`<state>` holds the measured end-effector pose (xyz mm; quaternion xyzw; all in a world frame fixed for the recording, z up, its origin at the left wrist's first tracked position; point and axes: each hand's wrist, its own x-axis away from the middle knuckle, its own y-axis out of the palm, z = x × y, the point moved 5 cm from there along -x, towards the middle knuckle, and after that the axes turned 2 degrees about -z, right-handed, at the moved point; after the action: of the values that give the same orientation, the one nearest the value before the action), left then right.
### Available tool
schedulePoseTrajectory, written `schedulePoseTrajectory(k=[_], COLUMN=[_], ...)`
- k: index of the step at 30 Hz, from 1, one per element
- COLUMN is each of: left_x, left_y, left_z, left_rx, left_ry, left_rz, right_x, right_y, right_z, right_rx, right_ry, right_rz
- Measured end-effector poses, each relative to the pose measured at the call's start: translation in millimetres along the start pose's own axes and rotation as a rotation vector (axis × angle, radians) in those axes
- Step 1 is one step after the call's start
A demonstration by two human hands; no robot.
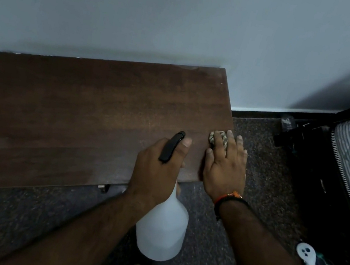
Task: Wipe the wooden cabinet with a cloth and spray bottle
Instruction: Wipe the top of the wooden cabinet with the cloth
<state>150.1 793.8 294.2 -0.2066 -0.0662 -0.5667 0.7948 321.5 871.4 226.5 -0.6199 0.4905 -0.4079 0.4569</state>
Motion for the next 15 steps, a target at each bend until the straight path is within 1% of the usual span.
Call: schedulePoseTrajectory(k=[5,10,15], left_x=[-12,-28,-44], left_y=[5,9,10], left_z=[9,12,8], left_rx=[0.008,0.026,0.077], left_ry=[0.036,0.034,-0.004], left_rz=[0.004,0.021,0.026], right_x=[-15,-73,-134], right_y=[-1,-1,1], right_z=[-3,-14,-26], right_rx=[0.022,-0.009,0.009], right_ry=[-0.024,-0.002,-0.038], right_rz=[-0.014,-0.024,-0.043])
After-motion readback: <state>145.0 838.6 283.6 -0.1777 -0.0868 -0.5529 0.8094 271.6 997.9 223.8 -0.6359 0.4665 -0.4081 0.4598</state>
